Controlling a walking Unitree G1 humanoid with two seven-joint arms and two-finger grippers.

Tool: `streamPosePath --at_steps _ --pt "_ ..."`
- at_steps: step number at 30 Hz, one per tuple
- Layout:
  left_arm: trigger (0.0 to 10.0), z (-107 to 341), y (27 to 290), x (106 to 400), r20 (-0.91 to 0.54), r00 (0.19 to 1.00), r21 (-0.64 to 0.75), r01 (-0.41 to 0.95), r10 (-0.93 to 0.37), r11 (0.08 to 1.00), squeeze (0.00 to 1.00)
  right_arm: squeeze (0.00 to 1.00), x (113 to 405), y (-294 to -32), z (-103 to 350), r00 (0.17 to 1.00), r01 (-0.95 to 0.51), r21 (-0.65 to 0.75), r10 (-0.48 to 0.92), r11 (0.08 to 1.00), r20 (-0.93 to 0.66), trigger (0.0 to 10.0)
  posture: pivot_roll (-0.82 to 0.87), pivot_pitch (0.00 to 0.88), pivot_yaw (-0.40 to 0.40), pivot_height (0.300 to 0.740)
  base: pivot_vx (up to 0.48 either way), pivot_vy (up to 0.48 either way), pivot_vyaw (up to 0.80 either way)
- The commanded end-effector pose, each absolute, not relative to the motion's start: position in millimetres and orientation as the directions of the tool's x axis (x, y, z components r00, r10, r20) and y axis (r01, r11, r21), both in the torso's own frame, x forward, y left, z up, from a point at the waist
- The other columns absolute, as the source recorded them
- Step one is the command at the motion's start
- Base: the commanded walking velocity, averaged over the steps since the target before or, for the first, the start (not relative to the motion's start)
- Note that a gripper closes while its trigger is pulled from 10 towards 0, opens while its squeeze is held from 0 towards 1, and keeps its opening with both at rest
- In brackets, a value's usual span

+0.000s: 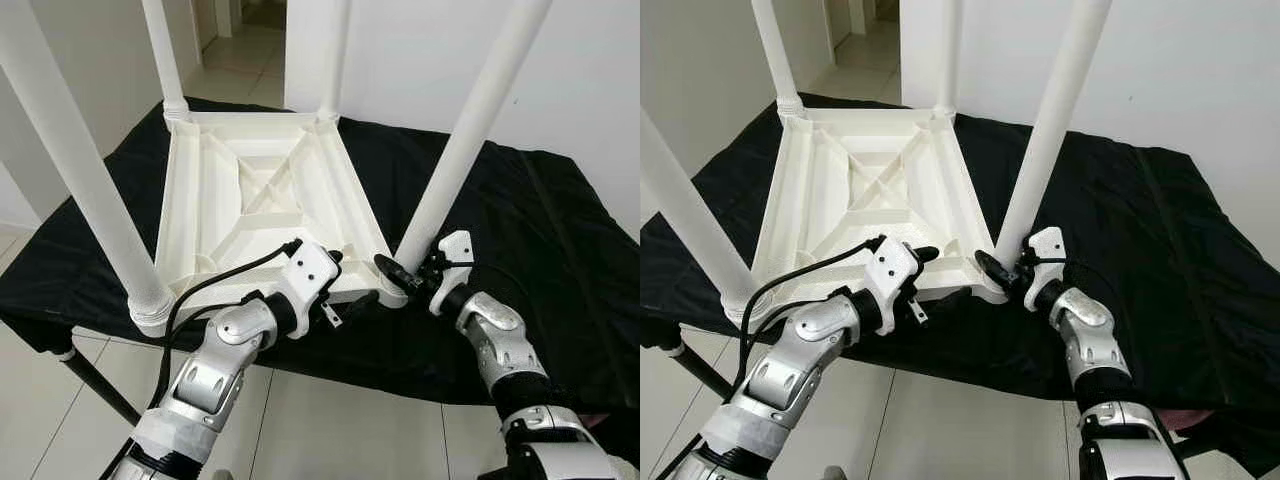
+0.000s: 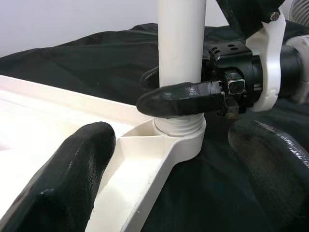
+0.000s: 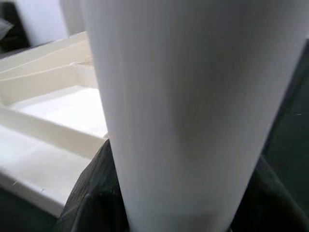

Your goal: Building children table

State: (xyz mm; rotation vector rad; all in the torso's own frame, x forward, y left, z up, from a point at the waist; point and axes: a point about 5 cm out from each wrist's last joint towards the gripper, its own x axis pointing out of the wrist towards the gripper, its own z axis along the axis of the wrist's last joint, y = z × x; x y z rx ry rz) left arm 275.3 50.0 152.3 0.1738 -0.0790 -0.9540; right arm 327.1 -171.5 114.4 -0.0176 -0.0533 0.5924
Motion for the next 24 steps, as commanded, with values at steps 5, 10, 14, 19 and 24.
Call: streamPosePath --at_steps 5,10,14,19,24 --pt "10.0 149 48 275 -0.018 0.585 0.207 0.795 -0.811 0.570 0.00 0.00 320 -162 95 0.914 -0.403 0.026 0.404 0.915 -0.034 10.0 -0.06 0.000 -0.040 0.740 0.000 0.000 0.00" --pt "10.0 147 48 272 -0.023 0.583 0.200 0.799 -0.812 0.567 0.00 0.00 315 -153 91 0.986 -0.160 0.056 0.162 0.986 -0.046 10.0 -0.06 0.000 -0.048 0.740 0.000 0.000 0.00" --pt "10.0 146 48 271 -0.024 0.582 0.195 0.800 -0.813 0.567 0.00 0.00 311 -150 91 0.997 -0.047 0.051 0.050 0.998 -0.059 10.0 -0.05 0.000 -0.053 0.740 0.000 0.000 0.00" --pt "10.0 145 48 271 -0.022 0.583 0.185 0.801 -0.812 0.570 0.00 0.00 301 -138 96 0.995 0.076 0.039 -0.074 0.996 -0.060 10.0 -0.05 0.000 -0.059 0.740 0.000 0.000 0.00" --pt "10.0 145 49 271 -0.021 0.585 0.187 0.799 -0.811 0.571 0.00 0.00 298 -126 99 0.997 0.064 0.050 -0.061 0.997 -0.053 10.0 -0.04 0.000 -0.066 0.740 0.000 0.000 0.00"
